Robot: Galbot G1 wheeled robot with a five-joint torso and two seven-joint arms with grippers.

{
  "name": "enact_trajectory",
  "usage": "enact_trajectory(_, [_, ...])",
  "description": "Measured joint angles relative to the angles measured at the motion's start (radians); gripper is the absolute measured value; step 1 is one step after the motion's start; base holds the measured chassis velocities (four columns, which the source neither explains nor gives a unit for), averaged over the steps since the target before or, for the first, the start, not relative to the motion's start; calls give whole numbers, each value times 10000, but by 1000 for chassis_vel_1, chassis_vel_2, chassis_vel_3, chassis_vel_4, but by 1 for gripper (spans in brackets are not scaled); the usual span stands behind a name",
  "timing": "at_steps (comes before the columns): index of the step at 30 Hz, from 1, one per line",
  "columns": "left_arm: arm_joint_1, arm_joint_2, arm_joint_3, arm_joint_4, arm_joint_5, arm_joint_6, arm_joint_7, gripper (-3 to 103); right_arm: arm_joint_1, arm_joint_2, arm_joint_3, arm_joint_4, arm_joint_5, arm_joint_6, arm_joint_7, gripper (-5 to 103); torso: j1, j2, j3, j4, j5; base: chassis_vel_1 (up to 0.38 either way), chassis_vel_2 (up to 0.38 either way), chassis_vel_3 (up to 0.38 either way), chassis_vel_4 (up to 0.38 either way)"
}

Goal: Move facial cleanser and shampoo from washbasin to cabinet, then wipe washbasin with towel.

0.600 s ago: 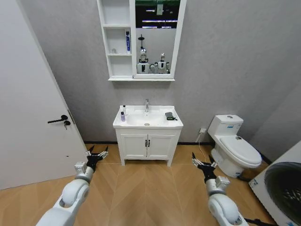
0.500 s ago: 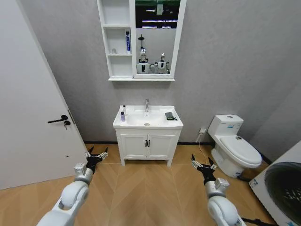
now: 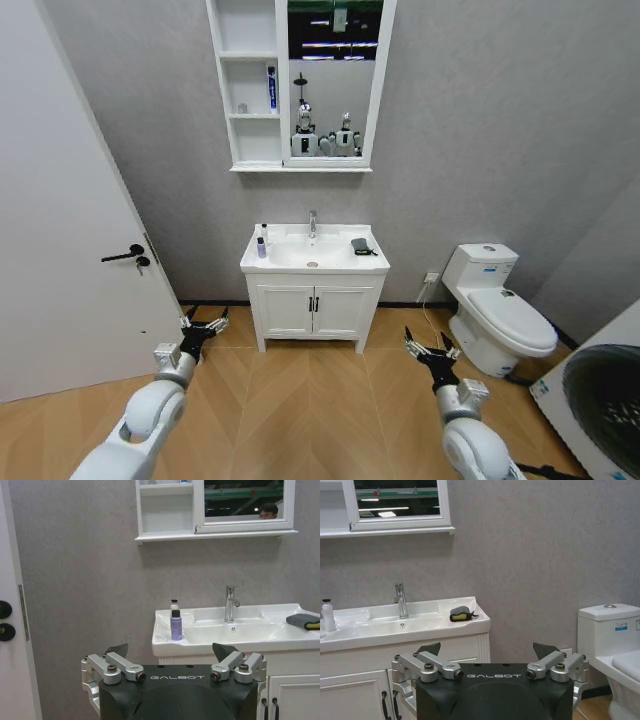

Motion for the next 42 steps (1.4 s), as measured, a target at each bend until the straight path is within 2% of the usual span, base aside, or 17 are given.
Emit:
enact_trajectory(3, [152, -42, 40, -6, 87, -8, 10, 96, -160, 93, 40, 31, -233, 129, 5, 100, -1, -1, 0, 2, -3, 0, 0, 0, 0])
enact_trajectory(17, [537, 45, -121, -348, 90, 34, -38, 96, -201, -183, 121, 80, -115, 252, 213, 100, 0, 0, 0, 3, -3, 0, 0, 0, 0])
enact_trajectory(31, [323, -96, -2, -256, 156, 37, -11, 96, -361, -88, 215, 313, 176, 34, 234, 100, 0, 0, 0, 4, -3, 0, 0, 0, 0])
enact_trajectory(42, [357, -256, 165, -188, 296, 29, 18, 96, -600, 47, 225, 435, 153, 151, 215, 100, -4, 1, -1, 3, -3, -10, 10, 12, -11])
